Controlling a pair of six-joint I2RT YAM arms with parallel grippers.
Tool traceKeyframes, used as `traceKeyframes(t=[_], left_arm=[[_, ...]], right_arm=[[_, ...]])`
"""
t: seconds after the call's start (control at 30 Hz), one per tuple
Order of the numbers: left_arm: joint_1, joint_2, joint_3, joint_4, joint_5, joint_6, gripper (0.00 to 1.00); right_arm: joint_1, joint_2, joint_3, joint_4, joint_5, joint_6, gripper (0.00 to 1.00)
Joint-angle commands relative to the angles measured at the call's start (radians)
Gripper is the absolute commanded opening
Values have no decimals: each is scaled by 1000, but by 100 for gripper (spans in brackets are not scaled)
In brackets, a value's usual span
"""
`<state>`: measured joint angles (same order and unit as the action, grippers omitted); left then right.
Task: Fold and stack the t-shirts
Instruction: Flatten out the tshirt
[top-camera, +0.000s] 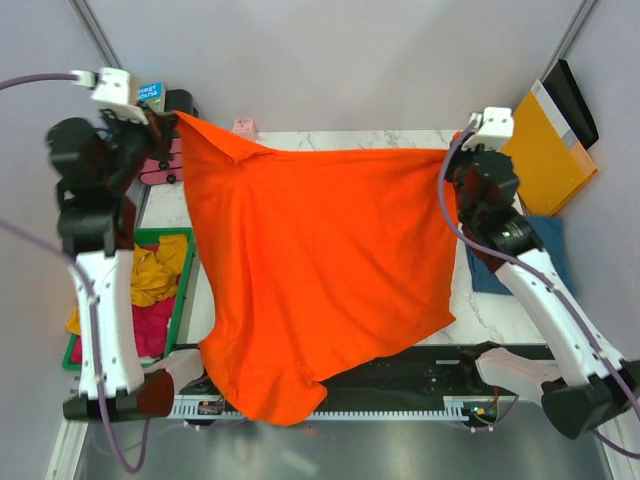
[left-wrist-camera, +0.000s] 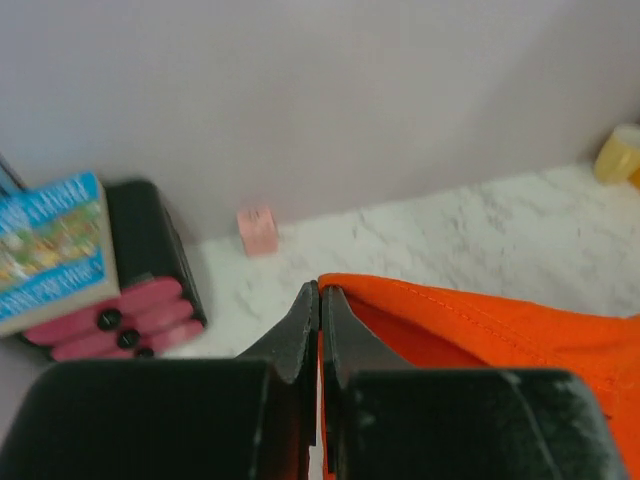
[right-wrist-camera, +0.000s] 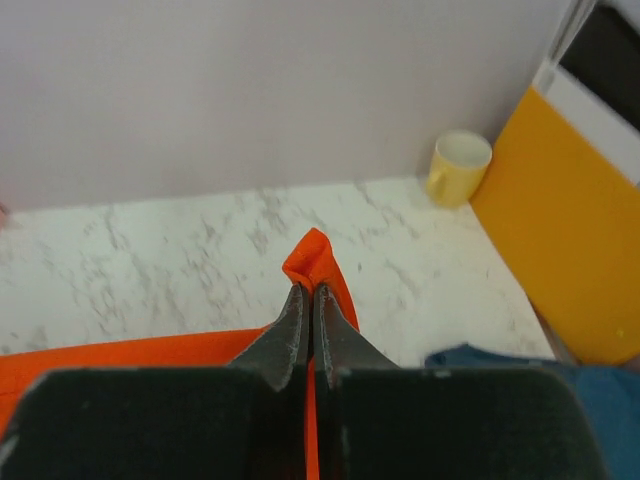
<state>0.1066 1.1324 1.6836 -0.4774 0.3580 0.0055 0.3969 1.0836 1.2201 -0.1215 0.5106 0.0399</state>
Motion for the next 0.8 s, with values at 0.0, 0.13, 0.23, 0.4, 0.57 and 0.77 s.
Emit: traceKeyframes(t=[0.0,0.13,0.23,0.4,0.57,0.77], left_arm=[[8,124,-270,115,113,76,2],[5,208,-532,261,84,123,2],[-5,300,-602,330,56,185,2],[-10,470,-509,312,24,223,2],[-28,590,-406,342,-19,206,2],[-80,753,-211,300,-94,208,2]], right_arm=[[-79,82,-192,165,-44,136,0],[-107,205,-318,259,-31,205,0],[-113,321,-321,309,-26,216,0],[-118,513,-252,338,-20,206,0],[-127,647,-124,312,-18,193,0],[-156,838,110,211,-17,199,0]])
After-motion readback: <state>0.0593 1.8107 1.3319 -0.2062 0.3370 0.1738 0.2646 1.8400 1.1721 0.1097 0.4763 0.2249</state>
